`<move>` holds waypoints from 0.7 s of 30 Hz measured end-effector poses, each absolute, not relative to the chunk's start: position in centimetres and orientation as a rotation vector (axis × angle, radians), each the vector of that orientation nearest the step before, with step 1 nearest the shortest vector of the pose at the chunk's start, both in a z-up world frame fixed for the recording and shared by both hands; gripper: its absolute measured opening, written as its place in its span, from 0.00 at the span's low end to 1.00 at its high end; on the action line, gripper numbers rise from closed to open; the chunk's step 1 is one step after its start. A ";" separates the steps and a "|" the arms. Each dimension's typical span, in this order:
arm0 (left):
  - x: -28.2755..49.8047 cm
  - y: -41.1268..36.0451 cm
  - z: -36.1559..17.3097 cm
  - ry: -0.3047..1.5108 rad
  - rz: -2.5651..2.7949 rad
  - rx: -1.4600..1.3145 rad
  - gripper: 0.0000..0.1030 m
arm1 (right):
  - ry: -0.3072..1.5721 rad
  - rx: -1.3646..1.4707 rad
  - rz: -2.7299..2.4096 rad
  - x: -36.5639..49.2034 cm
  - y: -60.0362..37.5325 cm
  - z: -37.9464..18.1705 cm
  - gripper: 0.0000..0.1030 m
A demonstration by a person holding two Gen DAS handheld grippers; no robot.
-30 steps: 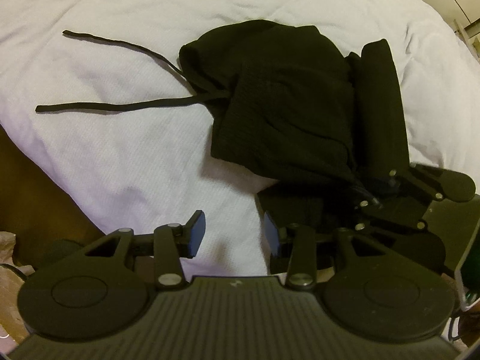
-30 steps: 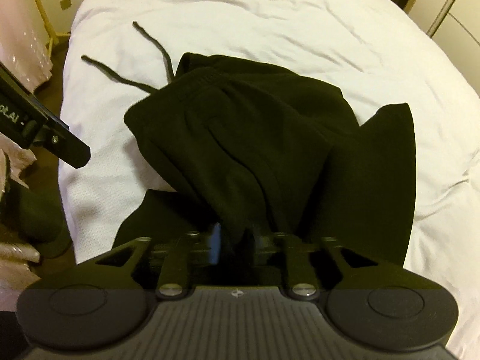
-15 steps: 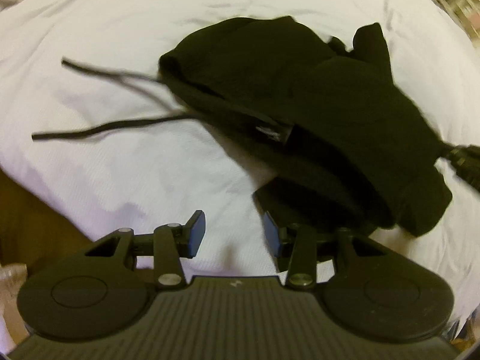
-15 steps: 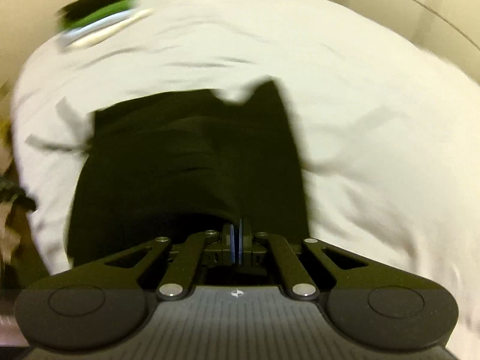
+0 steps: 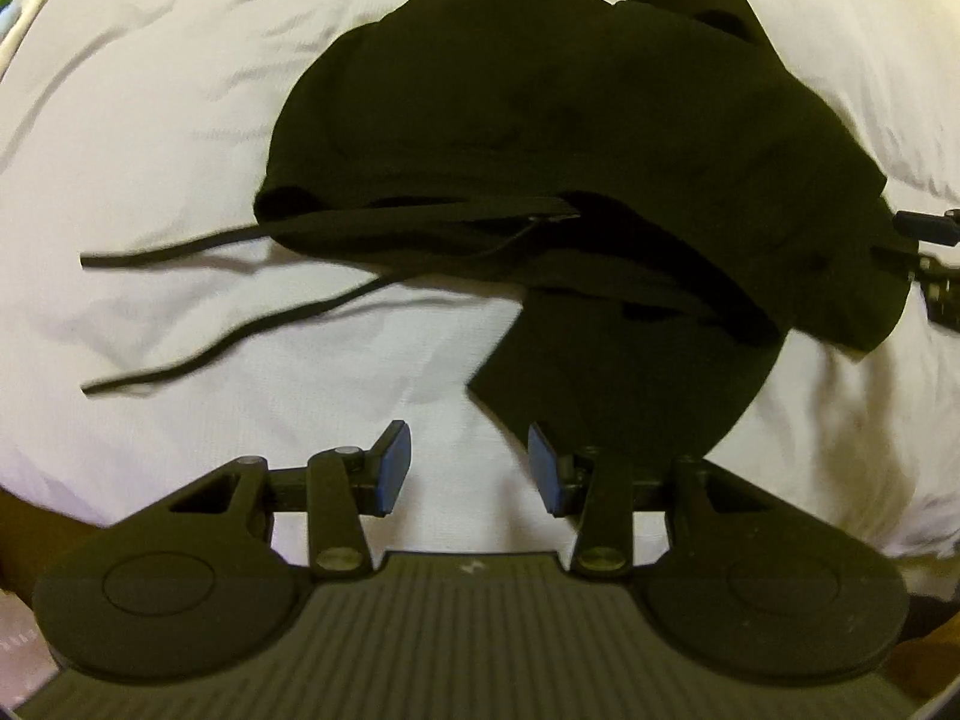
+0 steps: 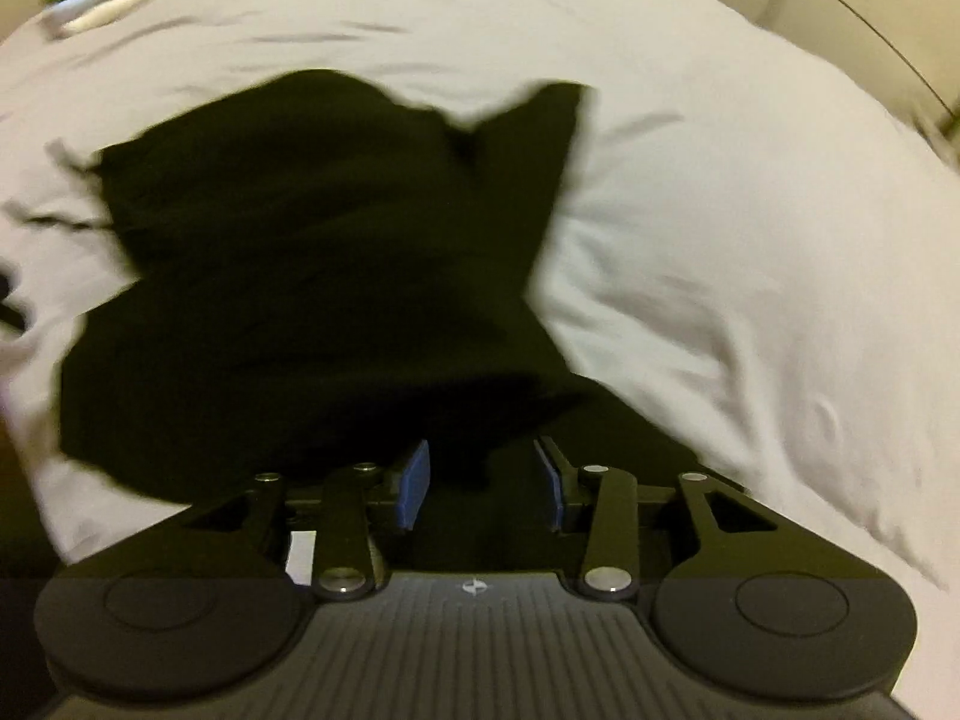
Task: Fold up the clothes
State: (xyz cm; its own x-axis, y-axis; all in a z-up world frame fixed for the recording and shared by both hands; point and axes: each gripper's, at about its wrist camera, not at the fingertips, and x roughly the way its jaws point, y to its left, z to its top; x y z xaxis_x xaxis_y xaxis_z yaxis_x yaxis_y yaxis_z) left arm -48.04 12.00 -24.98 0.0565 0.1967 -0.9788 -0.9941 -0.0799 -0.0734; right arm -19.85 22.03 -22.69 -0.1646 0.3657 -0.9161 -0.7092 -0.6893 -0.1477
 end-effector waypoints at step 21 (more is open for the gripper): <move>-51.6 12.2 -27.8 1.241 1.182 -0.491 0.62 | 0.260 -1.425 1.926 -30.8 16.6 -25.5 0.68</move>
State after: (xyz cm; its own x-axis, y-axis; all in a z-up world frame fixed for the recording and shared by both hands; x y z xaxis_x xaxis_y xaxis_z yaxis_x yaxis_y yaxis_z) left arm -51.63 12.22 -27.80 -0.1188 0.4160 -0.9016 -0.8802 0.3761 0.2895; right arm -30.75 16.59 -25.52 -0.1340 0.4224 -0.8965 -0.6452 -0.7238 -0.2446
